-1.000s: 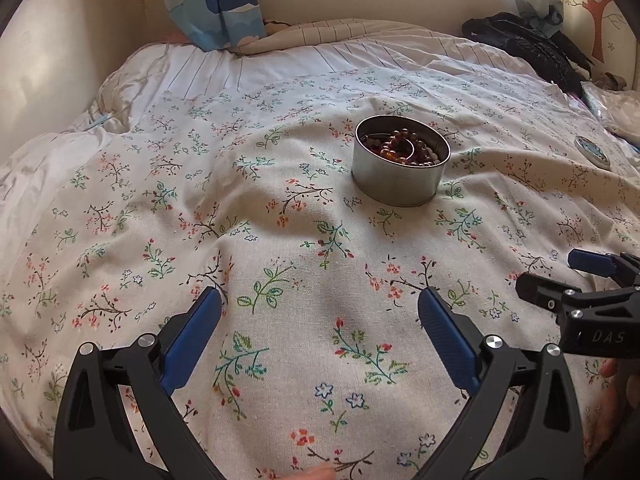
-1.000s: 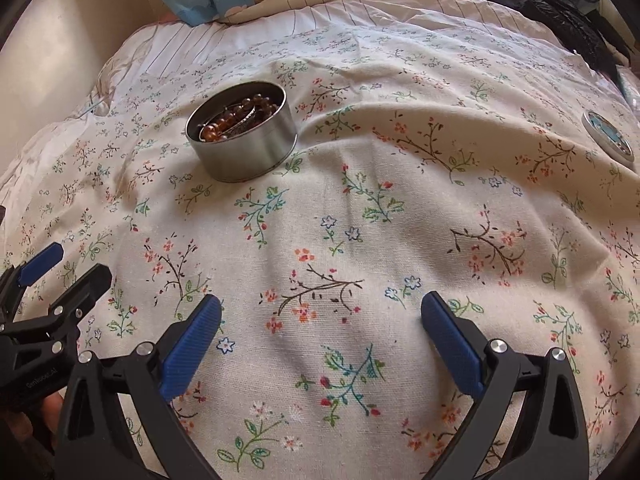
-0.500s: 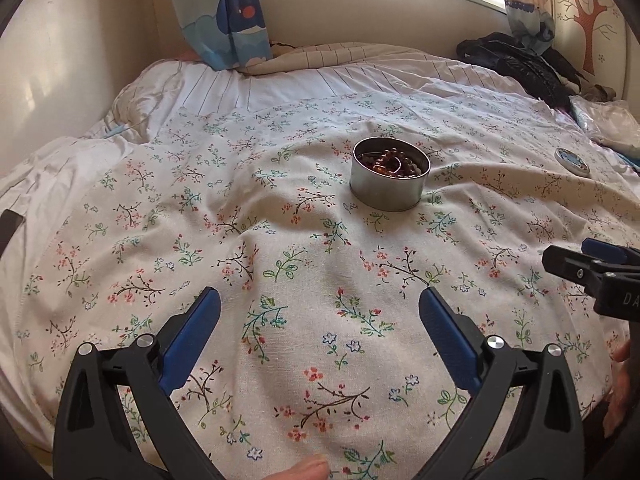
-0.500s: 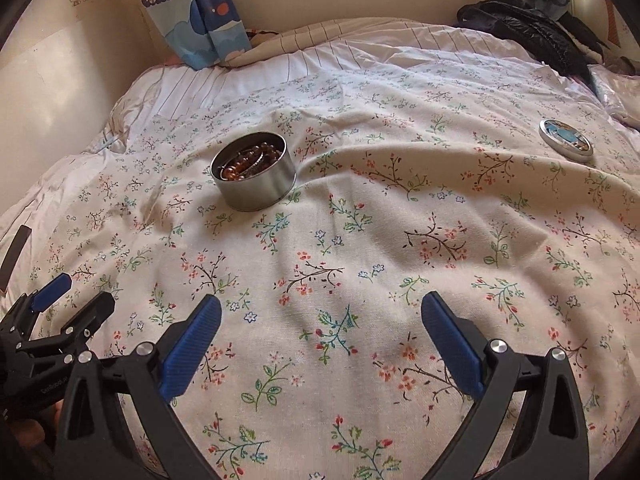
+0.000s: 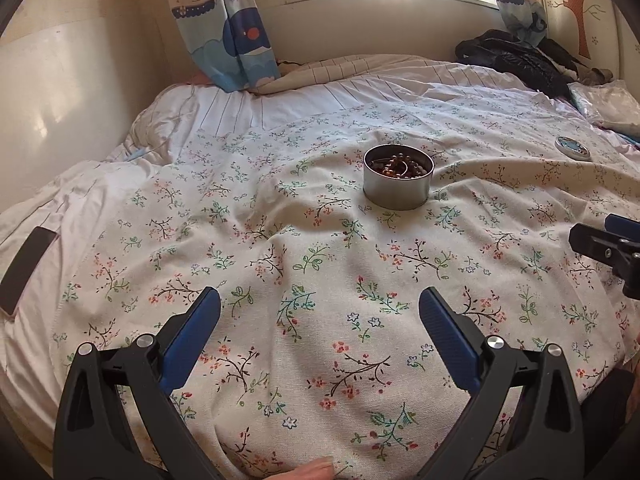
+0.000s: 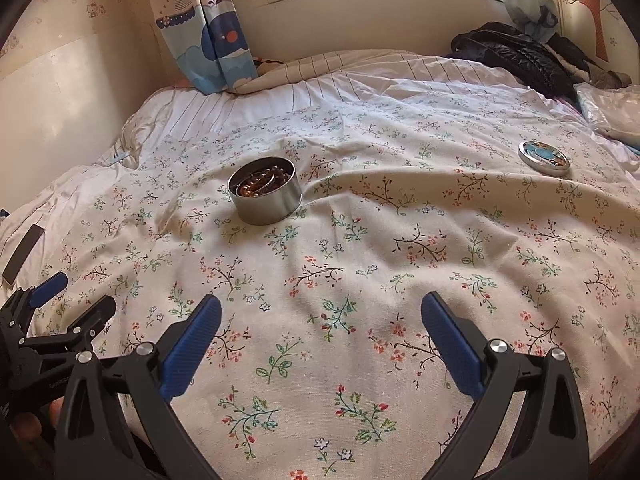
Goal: Organize jewelry
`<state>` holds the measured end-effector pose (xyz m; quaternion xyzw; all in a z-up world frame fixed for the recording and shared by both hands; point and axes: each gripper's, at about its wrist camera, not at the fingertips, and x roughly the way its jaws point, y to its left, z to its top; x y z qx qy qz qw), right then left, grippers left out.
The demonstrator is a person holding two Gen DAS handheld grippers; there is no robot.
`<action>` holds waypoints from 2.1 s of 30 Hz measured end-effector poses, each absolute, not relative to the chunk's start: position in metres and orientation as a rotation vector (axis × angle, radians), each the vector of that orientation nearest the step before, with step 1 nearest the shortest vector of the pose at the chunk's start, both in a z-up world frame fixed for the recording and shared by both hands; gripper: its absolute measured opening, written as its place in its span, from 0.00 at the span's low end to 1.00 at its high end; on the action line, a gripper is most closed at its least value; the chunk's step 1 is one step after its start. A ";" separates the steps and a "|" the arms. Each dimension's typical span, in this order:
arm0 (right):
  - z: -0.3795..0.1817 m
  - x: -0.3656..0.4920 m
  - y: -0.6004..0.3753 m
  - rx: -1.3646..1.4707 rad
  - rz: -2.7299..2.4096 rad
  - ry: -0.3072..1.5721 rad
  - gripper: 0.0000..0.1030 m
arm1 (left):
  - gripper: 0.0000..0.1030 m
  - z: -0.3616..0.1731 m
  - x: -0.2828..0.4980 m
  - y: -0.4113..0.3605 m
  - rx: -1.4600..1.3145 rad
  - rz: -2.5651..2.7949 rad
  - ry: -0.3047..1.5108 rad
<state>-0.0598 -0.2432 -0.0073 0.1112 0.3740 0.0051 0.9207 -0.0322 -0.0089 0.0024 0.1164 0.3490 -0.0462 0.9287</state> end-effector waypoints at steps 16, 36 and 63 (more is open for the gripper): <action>-0.001 -0.067 -0.244 0.213 -0.026 0.707 0.93 | 0.93 0.004 -0.038 -0.001 0.189 -0.112 0.688; -0.003 -0.066 -0.242 0.194 -0.026 0.725 0.93 | 0.93 0.005 -0.040 -0.001 0.176 -0.115 0.679; -0.004 -0.065 -0.242 0.197 -0.027 0.727 0.93 | 0.93 0.005 -0.041 0.000 0.174 -0.115 0.677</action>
